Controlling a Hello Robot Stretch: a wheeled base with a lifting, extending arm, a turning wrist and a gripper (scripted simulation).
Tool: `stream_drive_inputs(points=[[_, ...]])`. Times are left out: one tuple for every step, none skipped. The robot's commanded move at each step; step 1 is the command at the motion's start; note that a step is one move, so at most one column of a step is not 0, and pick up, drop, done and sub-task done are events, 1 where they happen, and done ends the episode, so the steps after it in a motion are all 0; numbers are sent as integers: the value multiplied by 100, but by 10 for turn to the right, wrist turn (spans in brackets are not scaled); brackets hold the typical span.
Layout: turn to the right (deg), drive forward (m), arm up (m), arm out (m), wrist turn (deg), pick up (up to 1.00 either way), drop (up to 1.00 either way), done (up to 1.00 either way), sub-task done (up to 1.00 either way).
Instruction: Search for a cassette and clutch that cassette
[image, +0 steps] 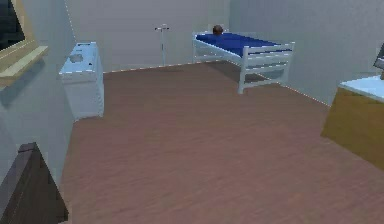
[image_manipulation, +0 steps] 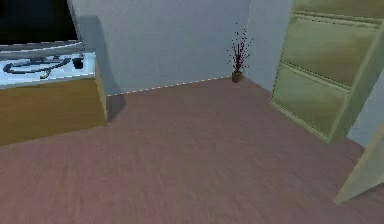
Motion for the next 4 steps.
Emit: stream_drive_inputs(points=[[-150,0,0,0,0,0,0,0,0],[-30,0,0,0,0,0,0,0,0],[0,100,0,0,0,0,0,0,0],[0,100,0,0,0,0,0,0,0]])
